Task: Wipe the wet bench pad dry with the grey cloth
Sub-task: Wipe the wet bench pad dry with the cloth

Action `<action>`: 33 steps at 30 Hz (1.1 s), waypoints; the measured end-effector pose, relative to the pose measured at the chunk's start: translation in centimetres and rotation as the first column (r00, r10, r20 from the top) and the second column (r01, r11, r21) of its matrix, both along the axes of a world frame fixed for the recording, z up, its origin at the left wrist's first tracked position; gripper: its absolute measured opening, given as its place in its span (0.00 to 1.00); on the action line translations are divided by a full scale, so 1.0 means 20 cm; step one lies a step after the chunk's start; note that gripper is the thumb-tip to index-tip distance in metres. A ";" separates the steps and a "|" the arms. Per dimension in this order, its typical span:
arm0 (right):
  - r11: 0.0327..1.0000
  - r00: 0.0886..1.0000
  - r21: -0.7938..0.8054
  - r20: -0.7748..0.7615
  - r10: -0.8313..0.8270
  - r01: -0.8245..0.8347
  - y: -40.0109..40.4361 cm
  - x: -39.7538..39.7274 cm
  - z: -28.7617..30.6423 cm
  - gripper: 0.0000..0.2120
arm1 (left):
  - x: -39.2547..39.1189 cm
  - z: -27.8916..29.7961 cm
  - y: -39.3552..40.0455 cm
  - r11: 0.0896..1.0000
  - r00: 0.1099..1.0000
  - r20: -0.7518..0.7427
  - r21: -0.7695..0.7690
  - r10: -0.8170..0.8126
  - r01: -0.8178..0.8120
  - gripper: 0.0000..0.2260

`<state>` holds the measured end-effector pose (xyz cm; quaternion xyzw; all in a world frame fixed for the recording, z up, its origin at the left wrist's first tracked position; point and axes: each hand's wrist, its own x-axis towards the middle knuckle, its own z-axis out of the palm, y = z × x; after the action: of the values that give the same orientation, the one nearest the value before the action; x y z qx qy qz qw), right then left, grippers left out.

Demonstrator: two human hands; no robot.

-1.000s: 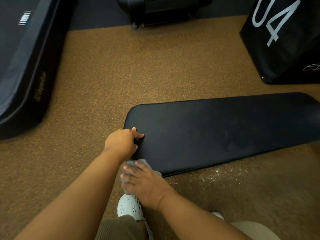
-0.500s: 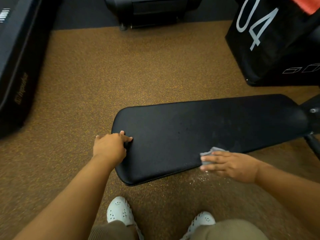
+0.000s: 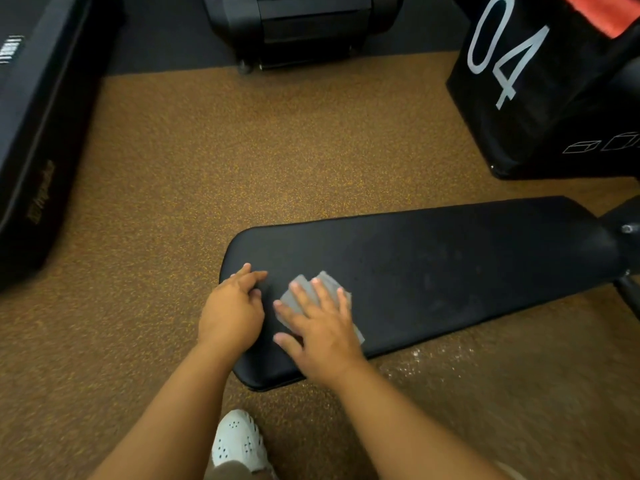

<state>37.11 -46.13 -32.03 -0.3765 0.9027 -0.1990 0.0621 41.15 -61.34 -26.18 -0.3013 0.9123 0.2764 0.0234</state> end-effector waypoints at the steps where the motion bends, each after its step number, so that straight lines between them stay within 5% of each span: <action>1: 0.999 0.999 0.032 -0.037 0.038 -0.037 -0.03 0.00 -0.02 0.20 | 0.00 0.00 0.00 1.000 1.000 -0.014 -0.004 0.001 -0.001 0.17; 5: 0.997 0.982 -0.008 -0.176 0.073 -0.076 0.13 -0.24 -0.04 0.17 | -0.03 0.01 0.05 0.999 0.998 -0.032 -0.009 -0.046 0.045 0.17; 8: 0.993 0.974 -0.021 -0.198 -0.115 0.113 0.44 -0.51 -0.07 0.17 | -0.05 0.01 0.08 0.998 0.996 -0.062 -0.004 -0.060 0.060 0.17; 10: 0.970 0.951 0.057 -0.220 -0.219 0.236 0.69 -0.68 -0.05 0.25 | -0.05 0.01 0.09 0.998 0.995 -0.075 0.005 -0.063 0.064 0.17; 14: 0.780 0.796 0.175 -0.212 -0.566 0.601 0.94 -0.89 -0.01 0.19 | -0.04 0.01 0.09 0.997 0.989 -0.128 0.013 -0.069 0.072 0.17; 17: 0.665 0.683 0.159 -0.171 -0.710 0.730 0.70 -0.95 0.01 0.16 | -0.06 0.03 0.08 0.998 0.982 -0.185 0.028 -0.043 0.050 0.18; 22: 0.949 0.939 0.017 -0.153 -0.309 0.315 -0.09 -0.59 0.01 0.10 | -0.11 0.07 0.06 0.998 0.945 -0.326 0.068 0.030 -0.008 0.20; 26: 0.983 0.985 -0.077 -0.057 0.163 -0.167 -0.45 -0.18 0.06 0.16 | -0.17 0.11 0.07 0.997 0.924 -0.381 0.073 0.020 0.008 0.22; 29: 0.984 0.984 -0.117 0.098 0.145 -0.134 -0.45 -0.24 0.10 0.20 | -0.23 0.13 0.10 0.997 0.912 -0.411 0.073 0.005 0.028 0.22; 33: 0.982 0.997 -0.177 0.015 0.069 -0.065 -0.30 -0.55 0.04 0.07 | -0.32 0.10 0.13 0.995 0.921 -0.385 0.054 -0.059 0.087 0.22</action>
<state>26.02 -52.23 -31.15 -0.4086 0.8675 -0.2800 0.0448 34.67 -58.74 -24.12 -0.2063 0.8996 0.3607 -0.1346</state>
